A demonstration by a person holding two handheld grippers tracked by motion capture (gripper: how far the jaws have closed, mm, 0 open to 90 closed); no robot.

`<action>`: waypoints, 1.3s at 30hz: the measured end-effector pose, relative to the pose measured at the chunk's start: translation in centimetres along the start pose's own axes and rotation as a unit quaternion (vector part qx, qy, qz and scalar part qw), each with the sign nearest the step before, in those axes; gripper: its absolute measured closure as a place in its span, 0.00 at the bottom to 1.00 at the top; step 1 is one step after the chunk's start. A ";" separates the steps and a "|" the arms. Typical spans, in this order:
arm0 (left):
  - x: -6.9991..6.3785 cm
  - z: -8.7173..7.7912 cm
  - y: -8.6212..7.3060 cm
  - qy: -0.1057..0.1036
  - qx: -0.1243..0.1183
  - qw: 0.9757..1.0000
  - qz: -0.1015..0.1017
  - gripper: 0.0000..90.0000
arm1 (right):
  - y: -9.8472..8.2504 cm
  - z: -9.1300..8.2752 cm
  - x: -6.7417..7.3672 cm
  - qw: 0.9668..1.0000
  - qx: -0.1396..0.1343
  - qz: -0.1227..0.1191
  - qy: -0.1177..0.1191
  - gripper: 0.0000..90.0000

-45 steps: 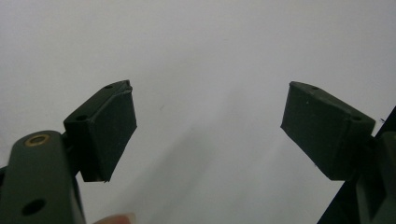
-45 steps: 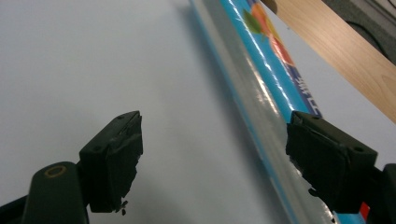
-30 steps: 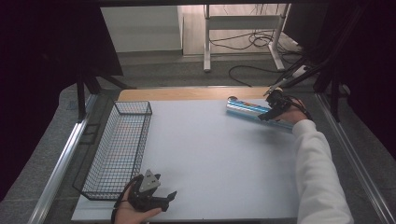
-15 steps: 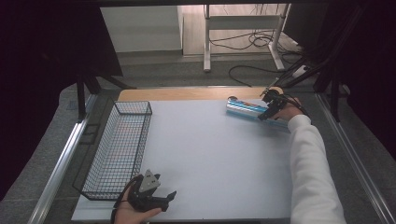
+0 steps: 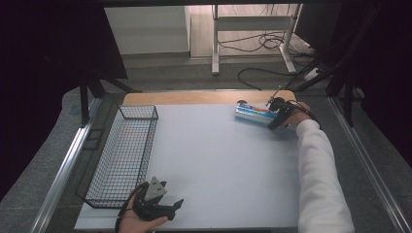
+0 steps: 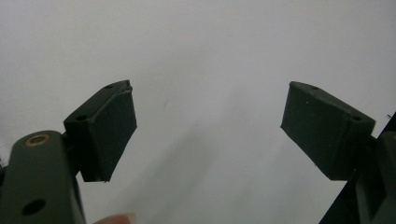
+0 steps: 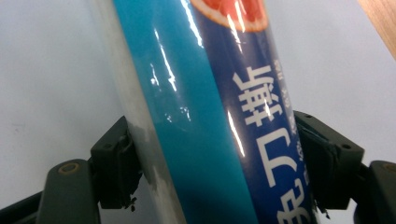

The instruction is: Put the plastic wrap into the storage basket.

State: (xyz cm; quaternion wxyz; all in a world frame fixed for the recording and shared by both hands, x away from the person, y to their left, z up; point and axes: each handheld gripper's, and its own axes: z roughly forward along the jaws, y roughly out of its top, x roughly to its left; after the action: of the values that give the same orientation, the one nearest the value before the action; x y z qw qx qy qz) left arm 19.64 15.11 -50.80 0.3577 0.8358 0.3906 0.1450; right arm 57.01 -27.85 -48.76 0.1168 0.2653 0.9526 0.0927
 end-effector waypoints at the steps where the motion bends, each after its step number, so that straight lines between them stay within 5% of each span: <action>1: 0.0 0.0 0.0 0.000 0.000 1.000 0.000 0.20 | 0.1 -0.1 0.1 1.000 0.006 -0.005 -0.007 0.29; 13: 0.1 -0.1 0.0 0.001 -0.002 1.000 -0.002 0.20 | 0.2 -0.6 0.5 0.999 0.004 -0.034 -0.023 0.35; 22: 0.0 -0.2 0.1 -0.001 -0.005 1.000 -0.002 0.20 | 0.0 -2.7 0.6 1.000 0.009 -0.014 -0.021 0.36; 31: -0.2 -0.4 0.2 -0.004 -0.011 1.000 0.002 0.20 | 0.2 -6.2 1.9 1.000 -0.024 0.012 -0.012 0.36; 39: -0.2 -0.5 0.2 -0.006 -0.011 1.000 0.002 0.20 | 0.6 -9.1 5.1 0.998 -0.034 -0.050 -0.007 0.36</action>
State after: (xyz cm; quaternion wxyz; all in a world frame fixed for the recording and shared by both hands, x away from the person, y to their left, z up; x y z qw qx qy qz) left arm 19.38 15.03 -50.30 0.3694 0.8332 0.3851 0.1450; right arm 50.60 -25.68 -40.85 0.1371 0.2141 0.9600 0.1171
